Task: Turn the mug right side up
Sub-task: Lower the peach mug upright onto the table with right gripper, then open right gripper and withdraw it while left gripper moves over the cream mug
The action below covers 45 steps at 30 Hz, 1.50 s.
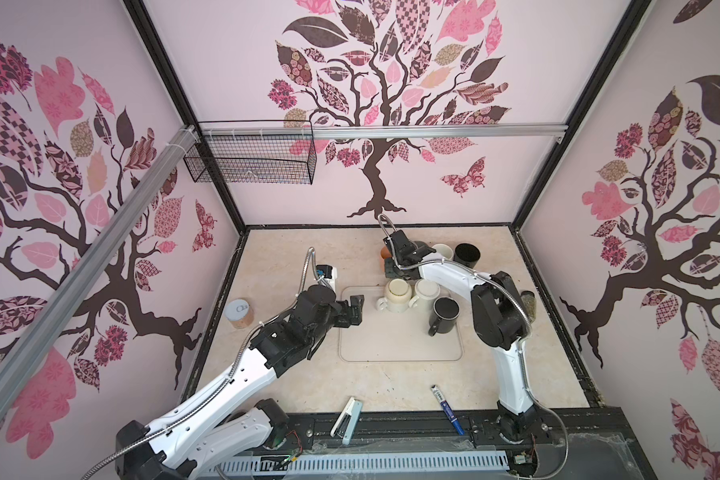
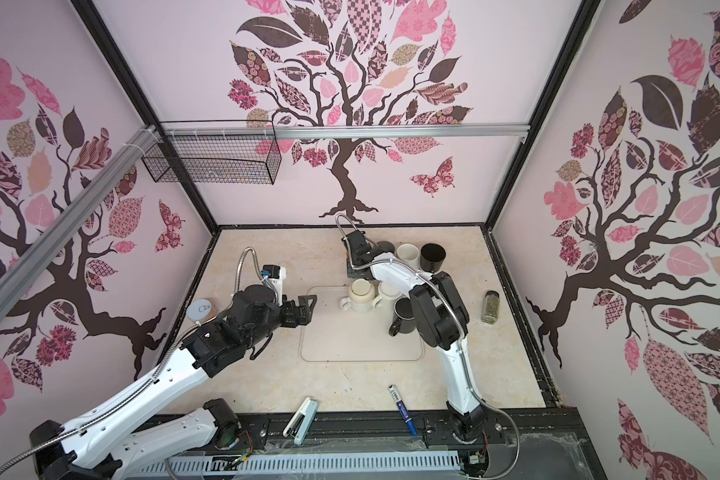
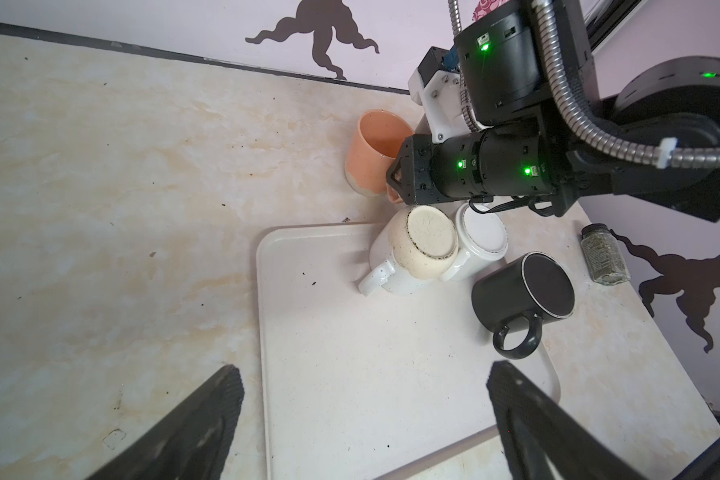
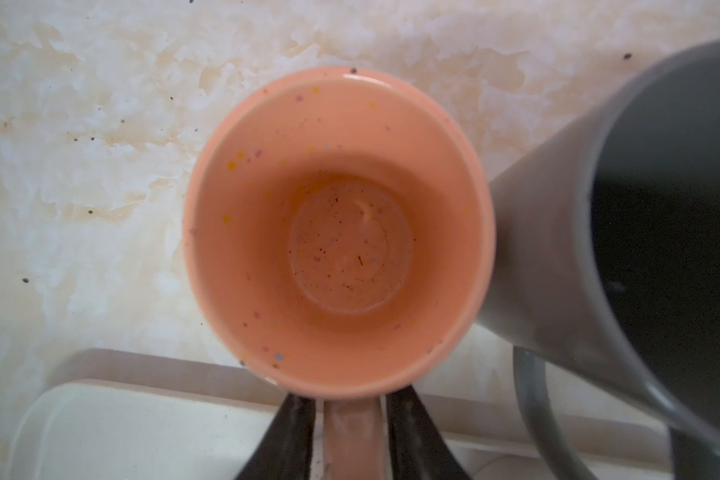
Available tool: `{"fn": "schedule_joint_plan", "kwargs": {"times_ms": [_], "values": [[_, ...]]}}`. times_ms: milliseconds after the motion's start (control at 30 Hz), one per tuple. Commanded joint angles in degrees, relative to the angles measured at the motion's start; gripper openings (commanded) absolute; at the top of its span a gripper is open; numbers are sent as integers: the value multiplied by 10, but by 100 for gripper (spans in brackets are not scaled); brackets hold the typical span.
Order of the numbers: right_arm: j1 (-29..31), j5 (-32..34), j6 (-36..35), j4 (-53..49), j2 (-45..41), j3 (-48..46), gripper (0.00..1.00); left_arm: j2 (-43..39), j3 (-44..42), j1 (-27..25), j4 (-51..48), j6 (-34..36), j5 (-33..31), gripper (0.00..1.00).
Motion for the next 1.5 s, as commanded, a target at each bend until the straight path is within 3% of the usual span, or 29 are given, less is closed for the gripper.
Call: {"fn": "schedule_joint_plan", "kwargs": {"times_ms": [0, 167, 333, 700, 900, 1067, 1333, 1467], "values": [[0, 0, -4, 4, -28, 14, 42, 2, -16, 3, 18, 8, 10, 96], [3, -10, -12, -26, -65, 28, 47, 18, -22, 2, 35, 10, 15, 96], [12, -4, -29, -27, -158, -17, 48, 33, -54, 3, 77, 1, 29, 94], [51, -31, -20, 96, -434, -311, 48, 83, -92, 3, 154, 60, 24, 89], [52, -82, 1, 126, -529, -424, 48, 153, -85, 3, 244, 104, 89, 85], [52, -78, -3, 145, -583, -484, 49, 224, -63, 5, 292, 162, 168, 84], [52, -64, -24, 131, -627, -515, 51, 326, -24, 49, 337, 185, 280, 83], [52, -56, -25, 132, -639, -527, 51, 363, -11, 64, 364, 193, 293, 82]]}}
